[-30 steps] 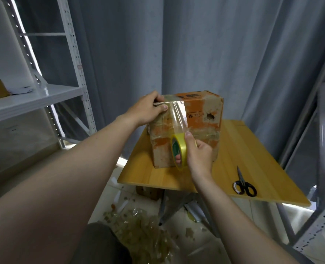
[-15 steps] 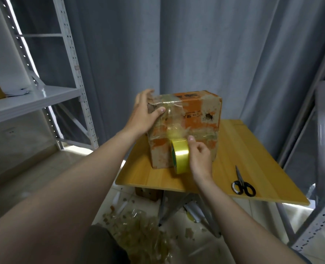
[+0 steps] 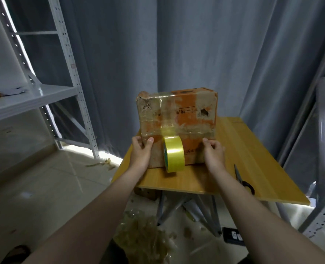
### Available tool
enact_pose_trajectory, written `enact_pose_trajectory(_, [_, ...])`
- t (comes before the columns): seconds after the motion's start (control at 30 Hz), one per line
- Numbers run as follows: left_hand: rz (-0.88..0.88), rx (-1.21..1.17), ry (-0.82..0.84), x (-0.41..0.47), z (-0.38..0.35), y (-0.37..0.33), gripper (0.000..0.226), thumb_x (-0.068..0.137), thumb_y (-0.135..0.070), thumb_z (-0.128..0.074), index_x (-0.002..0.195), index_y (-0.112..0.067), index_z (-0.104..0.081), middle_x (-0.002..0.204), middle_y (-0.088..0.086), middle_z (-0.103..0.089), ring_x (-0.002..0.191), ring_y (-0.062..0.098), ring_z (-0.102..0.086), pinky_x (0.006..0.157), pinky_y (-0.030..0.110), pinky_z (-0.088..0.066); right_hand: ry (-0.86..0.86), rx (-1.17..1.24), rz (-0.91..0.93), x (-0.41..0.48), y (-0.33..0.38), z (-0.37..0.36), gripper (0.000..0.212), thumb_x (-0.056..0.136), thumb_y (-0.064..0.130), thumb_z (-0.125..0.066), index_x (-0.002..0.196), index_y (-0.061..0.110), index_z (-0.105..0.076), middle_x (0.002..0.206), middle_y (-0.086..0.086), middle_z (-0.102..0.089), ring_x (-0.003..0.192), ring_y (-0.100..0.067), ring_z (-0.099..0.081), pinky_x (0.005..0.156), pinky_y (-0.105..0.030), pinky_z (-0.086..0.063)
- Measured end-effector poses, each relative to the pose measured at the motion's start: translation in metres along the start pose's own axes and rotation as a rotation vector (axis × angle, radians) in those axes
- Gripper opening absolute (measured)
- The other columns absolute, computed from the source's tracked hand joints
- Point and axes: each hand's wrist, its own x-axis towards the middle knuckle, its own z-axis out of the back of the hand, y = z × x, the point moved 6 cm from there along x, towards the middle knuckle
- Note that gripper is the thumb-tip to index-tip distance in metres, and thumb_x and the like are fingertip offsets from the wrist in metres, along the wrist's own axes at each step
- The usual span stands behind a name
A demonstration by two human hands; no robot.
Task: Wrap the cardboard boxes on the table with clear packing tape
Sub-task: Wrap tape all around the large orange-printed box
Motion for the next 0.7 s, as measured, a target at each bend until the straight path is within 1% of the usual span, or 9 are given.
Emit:
enact_pose_trajectory(0.07, [-0.055,-0.014,0.016,-0.007,0.002,-0.017,0.053,0.098,-0.043,-0.067,0.14,-0.026,-0.04,0.128,-0.007,-0.059,0.115,0.014,-0.058,0.092,0.031,-0.046,-0.032,-0.003,0.005,-0.009,0.011,0.005,0.016,0.105,0.036,-0.055,0.104,0.023,-0.064,0.163,-0.008,-0.033,0.156,-0.03,-0.013,0.123,-0.047,-0.015])
enact_pose_trajectory(0.13, [-0.073,0.015,0.041,-0.009,0.003,-0.032,0.074,0.091,-0.044,-0.075,0.151,-0.027,-0.036,0.132,-0.012,-0.056,0.123,0.013,-0.055,0.101,0.033,-0.045,-0.057,-0.01,0.018,-0.017,0.022,0.011,0.016,0.105,0.029,-0.054,0.109,0.019,-0.066,0.161,-0.007,-0.035,0.153,-0.029,-0.015,0.116,-0.041,-0.023])
enact_pose_trajectory(0.27, [-0.018,-0.014,0.142,-0.014,0.006,-0.058,0.145,0.052,-0.067,-0.092,0.164,-0.033,-0.006,0.147,-0.011,-0.049,0.136,0.016,-0.05,0.118,0.045,-0.037,-0.126,0.002,0.143,-0.032,0.054,0.022,0.018,0.102,0.021,-0.054,0.109,0.026,-0.069,0.136,-0.002,-0.047,0.139,-0.029,-0.027,0.098,-0.033,-0.029])
enact_pose_trajectory(0.3, [-0.031,-0.022,0.16,-0.016,0.007,-0.066,0.143,0.055,-0.063,-0.092,0.163,-0.033,-0.004,0.139,-0.014,-0.052,0.135,0.016,-0.051,0.118,0.045,-0.037,-0.146,0.019,0.179,-0.036,0.063,0.025,0.019,0.101,0.02,-0.055,0.105,0.029,-0.07,0.128,0.001,-0.048,0.136,-0.029,-0.029,0.102,-0.034,-0.03])
enact_pose_trajectory(0.4, [-0.087,0.07,0.161,-0.023,0.012,-0.088,0.101,0.075,-0.062,-0.079,0.156,-0.047,-0.021,0.132,-0.022,-0.053,0.133,0.017,-0.052,0.117,0.046,-0.038,-0.191,0.01,0.247,-0.044,0.082,0.032,0.018,0.1,0.022,-0.057,0.094,0.032,-0.071,0.121,0.004,-0.049,0.132,-0.025,-0.03,0.116,-0.044,-0.028])
enact_pose_trajectory(0.47, [-0.044,0.138,0.15,-0.023,0.014,-0.093,0.057,0.079,-0.069,-0.065,0.131,-0.062,-0.044,0.14,-0.015,-0.056,0.133,0.022,-0.053,0.116,0.05,-0.04,-0.212,-0.005,0.275,-0.045,0.09,0.035,0.02,0.099,0.022,-0.056,0.09,0.033,-0.07,0.117,0.005,-0.048,0.129,-0.026,-0.032,0.115,-0.044,-0.029])
enact_pose_trajectory(0.5, [-0.037,0.163,0.143,-0.022,0.015,-0.095,0.047,0.078,-0.074,-0.057,0.123,-0.06,-0.054,0.141,-0.011,-0.059,0.133,0.025,-0.054,0.114,0.053,-0.04,-0.221,-0.005,0.283,-0.045,0.092,0.037,0.02,0.099,0.022,-0.056,0.09,0.034,-0.069,0.116,0.004,-0.049,0.128,-0.026,-0.033,0.113,-0.042,-0.03])
enact_pose_trajectory(0.6, [-0.008,0.213,0.145,-0.012,0.013,-0.091,0.092,0.067,-0.094,-0.028,0.134,-0.042,-0.063,0.146,0.004,-0.059,0.137,0.034,-0.052,0.117,0.057,-0.035,-0.216,-0.056,0.264,-0.038,0.093,0.038,0.017,0.099,0.025,-0.056,0.094,0.031,-0.07,0.121,0.001,-0.057,0.128,-0.027,-0.034,0.102,-0.036,-0.028])
enact_pose_trajectory(0.7, [-0.058,0.305,0.224,-0.012,0.003,-0.097,0.102,0.067,-0.096,-0.017,0.14,-0.041,-0.061,0.151,0.003,-0.056,0.141,0.031,-0.048,0.121,0.054,-0.031,-0.142,-0.201,0.208,-0.028,0.086,0.03,0.016,0.1,0.034,-0.054,0.098,0.032,-0.07,0.132,0.0,-0.059,0.134,-0.033,-0.032,0.108,-0.042,-0.024])
